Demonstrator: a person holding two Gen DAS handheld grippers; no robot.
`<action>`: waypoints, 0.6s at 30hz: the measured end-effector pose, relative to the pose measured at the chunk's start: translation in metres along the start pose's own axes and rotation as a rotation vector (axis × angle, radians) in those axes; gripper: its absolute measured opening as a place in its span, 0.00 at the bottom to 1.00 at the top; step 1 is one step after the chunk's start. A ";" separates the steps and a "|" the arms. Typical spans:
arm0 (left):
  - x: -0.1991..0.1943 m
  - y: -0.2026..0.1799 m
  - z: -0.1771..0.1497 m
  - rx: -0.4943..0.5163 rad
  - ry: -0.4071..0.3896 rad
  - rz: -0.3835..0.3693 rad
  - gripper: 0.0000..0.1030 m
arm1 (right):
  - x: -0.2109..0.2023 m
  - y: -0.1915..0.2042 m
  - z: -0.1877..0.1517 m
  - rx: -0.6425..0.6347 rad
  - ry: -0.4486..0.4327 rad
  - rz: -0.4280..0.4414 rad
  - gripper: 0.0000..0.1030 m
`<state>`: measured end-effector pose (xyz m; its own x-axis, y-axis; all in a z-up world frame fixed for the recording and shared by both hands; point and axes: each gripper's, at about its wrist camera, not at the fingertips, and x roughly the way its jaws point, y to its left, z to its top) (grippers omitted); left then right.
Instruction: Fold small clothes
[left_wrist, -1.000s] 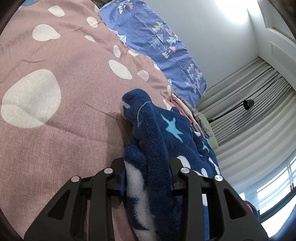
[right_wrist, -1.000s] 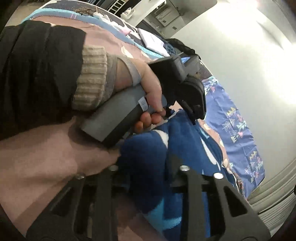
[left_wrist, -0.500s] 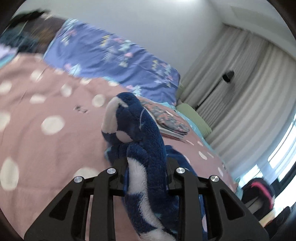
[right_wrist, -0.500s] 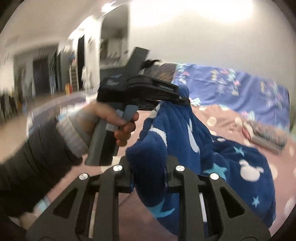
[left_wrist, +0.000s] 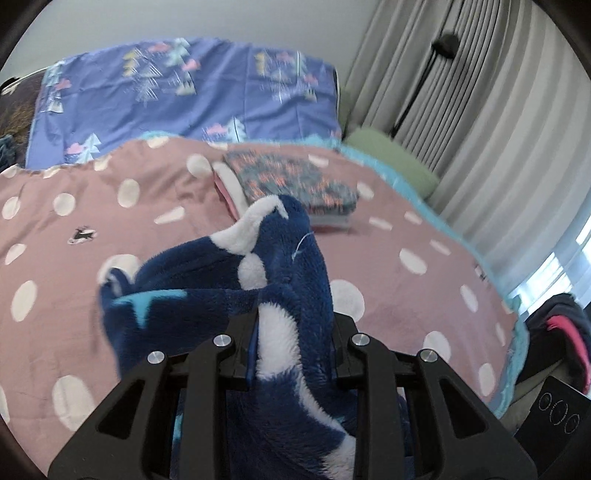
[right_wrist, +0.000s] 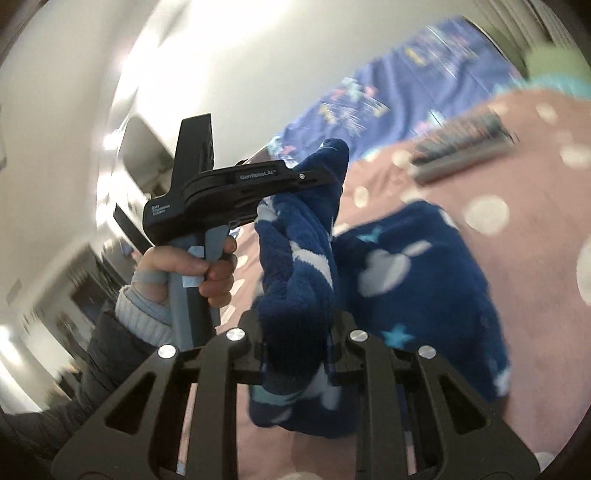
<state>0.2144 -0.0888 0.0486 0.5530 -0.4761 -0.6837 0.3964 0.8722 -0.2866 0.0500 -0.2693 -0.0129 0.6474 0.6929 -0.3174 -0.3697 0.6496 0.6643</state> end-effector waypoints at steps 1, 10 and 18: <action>0.011 -0.006 0.001 0.014 0.017 0.011 0.26 | -0.003 -0.012 0.000 0.027 -0.001 0.002 0.20; 0.101 -0.043 -0.010 0.076 0.182 0.116 0.34 | -0.015 -0.104 -0.020 0.293 0.042 0.034 0.20; 0.060 -0.077 -0.011 0.182 0.073 0.045 0.42 | -0.021 -0.125 -0.032 0.341 0.076 0.065 0.20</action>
<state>0.2095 -0.1836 0.0223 0.5214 -0.4216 -0.7419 0.5016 0.8548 -0.1332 0.0613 -0.3554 -0.1104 0.5733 0.7593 -0.3079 -0.1563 0.4702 0.8686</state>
